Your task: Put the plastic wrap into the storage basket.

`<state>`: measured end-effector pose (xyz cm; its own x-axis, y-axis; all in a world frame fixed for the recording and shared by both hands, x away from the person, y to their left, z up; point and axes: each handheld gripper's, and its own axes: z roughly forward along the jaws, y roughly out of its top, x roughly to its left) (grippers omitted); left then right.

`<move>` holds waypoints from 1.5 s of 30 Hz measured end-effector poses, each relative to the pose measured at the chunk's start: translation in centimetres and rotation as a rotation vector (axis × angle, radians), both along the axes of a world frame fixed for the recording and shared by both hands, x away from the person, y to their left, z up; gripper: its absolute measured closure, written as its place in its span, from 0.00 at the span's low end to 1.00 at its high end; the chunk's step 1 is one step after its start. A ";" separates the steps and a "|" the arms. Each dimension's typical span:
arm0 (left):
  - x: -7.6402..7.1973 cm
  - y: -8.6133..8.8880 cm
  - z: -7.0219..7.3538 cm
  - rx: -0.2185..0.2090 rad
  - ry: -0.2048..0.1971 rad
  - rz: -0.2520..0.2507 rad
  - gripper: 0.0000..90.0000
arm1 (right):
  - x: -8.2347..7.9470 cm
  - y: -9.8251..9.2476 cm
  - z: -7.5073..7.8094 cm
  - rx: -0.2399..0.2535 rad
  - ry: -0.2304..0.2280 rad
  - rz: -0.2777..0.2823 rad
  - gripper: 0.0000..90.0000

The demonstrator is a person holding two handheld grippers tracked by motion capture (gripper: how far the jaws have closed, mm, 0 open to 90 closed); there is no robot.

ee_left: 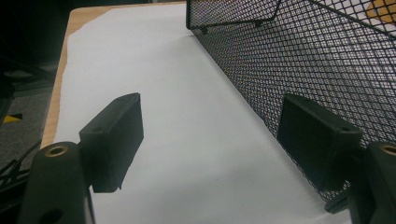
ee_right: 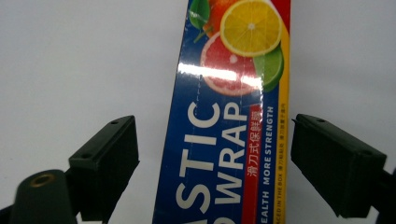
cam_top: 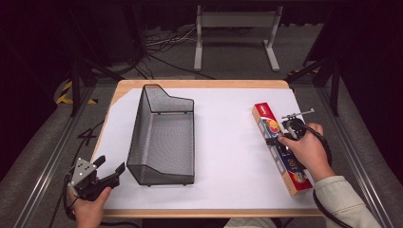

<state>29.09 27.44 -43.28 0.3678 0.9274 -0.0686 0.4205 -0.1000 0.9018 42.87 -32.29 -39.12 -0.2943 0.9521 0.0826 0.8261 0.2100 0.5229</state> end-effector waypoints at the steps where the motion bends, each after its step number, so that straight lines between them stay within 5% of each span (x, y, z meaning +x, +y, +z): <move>1: 0.0 0.0 0.0 0.000 0.000 0.000 0.26 | 0.0 0.1 -0.1 -0.001 0.015 -0.010 0.18; 7: 0.0 0.0 0.0 0.001 0.001 0.000 0.26 | 0.1 0.5 -0.5 -0.053 0.097 -0.012 0.31; 21: 0.0 0.0 0.0 -0.001 0.003 0.005 0.26 | 0.3 1.1 -0.5 -0.117 0.149 -0.093 0.44; 27: 0.1 0.1 -0.1 -0.001 0.005 0.006 0.26 | 0.3 0.9 -0.1 -0.056 0.166 -0.121 0.45; 45: 0.0 0.2 -0.1 -0.006 0.007 0.014 0.26 | -0.5 2.0 4.8 -0.030 0.093 -0.100 0.45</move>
<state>29.13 27.60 -43.42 0.3539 0.9321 -0.0769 0.4281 -0.0883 0.8994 42.34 -30.34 -34.33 -0.1900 0.9788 0.0761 0.8883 0.1384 0.4378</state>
